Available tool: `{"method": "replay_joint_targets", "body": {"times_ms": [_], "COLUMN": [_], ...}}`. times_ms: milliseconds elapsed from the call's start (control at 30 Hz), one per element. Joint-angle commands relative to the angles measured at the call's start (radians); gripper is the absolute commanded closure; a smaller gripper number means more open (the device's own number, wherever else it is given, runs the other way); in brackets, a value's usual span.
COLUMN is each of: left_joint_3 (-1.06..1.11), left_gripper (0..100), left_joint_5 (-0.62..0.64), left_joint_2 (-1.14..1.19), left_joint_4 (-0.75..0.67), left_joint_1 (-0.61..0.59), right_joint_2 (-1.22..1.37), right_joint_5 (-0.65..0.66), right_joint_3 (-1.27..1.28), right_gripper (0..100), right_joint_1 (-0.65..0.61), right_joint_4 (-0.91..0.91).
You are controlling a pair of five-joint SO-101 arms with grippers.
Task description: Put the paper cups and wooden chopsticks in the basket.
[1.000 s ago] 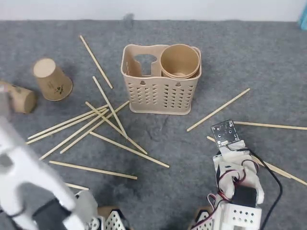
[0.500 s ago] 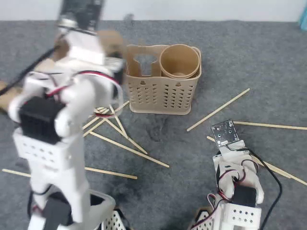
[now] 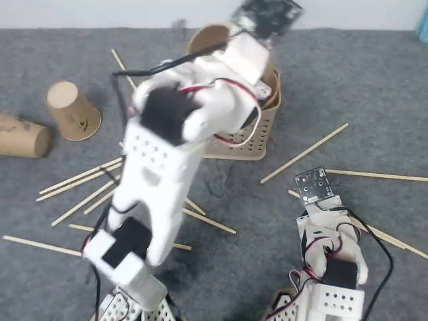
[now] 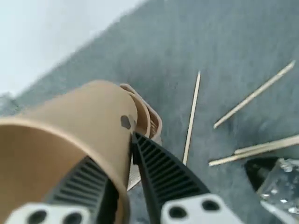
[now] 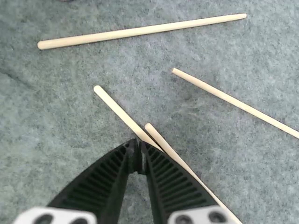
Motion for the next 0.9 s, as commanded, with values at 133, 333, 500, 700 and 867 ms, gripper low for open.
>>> {"method": "replay_joint_targets", "body": {"times_ms": [133,333,500,700,867], "left_joint_3": [-0.035,-0.033,-0.033,-0.033,-0.033], "left_gripper": [99,99,99,98,86], "left_joint_5": [-0.141,-0.212,-0.253,-0.287,-0.279], "left_joint_2": [0.064,0.098,0.112,0.106,0.103], "left_joint_4": [0.006,-0.020,0.009,0.031,0.032], "left_joint_1": [0.002,-0.041,-0.044,-0.012,-0.020], "right_joint_2": [-0.015,-0.015,-0.015,-0.015,-0.015], "right_joint_5": [0.006,0.006,0.006,0.006,0.006], "right_joint_3": [-0.005,-0.005,-0.005,-0.005,-0.005], "right_gripper": [99.1,99.1,99.1,99.1,99.1], "right_joint_1": [-0.002,-0.002,-0.002,-0.002,-0.002], "right_joint_4": [-0.010,-0.010,-0.010,-0.010,-0.010]}}
